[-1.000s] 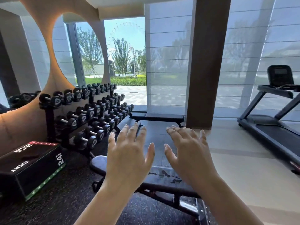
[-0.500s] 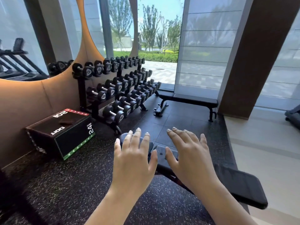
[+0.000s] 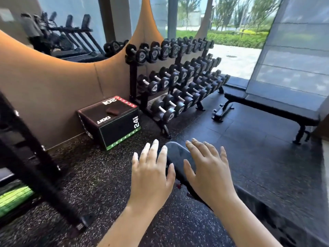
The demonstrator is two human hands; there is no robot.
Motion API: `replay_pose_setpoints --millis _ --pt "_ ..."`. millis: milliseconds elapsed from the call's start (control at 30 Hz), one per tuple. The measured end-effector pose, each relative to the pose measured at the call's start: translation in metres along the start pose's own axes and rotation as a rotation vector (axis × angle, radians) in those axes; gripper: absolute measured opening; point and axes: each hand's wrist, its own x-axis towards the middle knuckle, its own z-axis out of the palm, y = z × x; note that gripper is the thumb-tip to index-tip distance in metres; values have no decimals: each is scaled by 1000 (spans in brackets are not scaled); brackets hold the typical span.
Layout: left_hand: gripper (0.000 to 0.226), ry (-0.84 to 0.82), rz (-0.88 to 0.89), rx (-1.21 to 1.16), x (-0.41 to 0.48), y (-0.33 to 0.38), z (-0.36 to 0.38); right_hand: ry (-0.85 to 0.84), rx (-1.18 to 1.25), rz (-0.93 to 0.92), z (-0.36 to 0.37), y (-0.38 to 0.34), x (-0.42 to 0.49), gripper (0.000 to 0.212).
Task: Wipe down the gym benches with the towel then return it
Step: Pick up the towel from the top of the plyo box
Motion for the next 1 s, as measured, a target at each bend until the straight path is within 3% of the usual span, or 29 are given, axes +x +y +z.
replay_pose_setpoints --millis 333,667,1000 --pt "43 -7 -159 6 89 -123 70 -74 75 -110 128 -45 120 49" --pt "46 -62 -246 32 204 -314 112 -190 160 -160 261 -169 279 47" --pt "45 -74 -319 15 293 -413 166 -244 249 -171 355 -223 394 47"
